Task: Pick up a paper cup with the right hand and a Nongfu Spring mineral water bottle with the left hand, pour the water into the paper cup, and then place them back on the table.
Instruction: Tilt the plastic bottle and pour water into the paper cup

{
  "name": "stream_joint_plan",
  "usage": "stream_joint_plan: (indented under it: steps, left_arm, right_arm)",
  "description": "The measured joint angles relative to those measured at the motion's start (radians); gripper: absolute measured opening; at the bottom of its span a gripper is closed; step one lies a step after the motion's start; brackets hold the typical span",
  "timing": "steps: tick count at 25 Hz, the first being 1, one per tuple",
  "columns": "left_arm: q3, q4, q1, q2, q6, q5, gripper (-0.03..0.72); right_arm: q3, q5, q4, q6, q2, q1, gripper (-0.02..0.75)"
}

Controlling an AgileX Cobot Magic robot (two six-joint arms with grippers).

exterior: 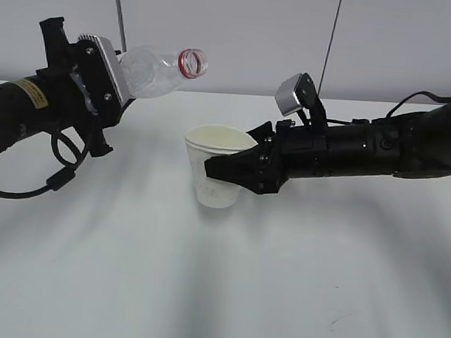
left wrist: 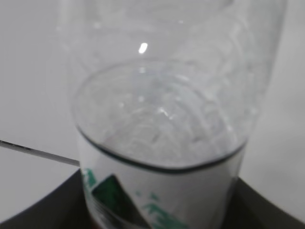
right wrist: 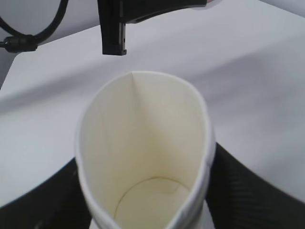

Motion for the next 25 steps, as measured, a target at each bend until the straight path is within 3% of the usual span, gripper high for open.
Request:
stream_joint_plan:
  steps: [14,25]
  left_arm:
    - [0.0,-0.069,0.0,0.0,0.235,0.0,0.412]
    - [0.0,-0.081,0.0,0.0,0.341,-0.014,0.41]
  right_arm:
    - [0.0,0.013,-0.002,0.004,0.0,0.011,0.485]
    - [0.0,0.015,-0.002,0.006,0.0,0.011,0.485]
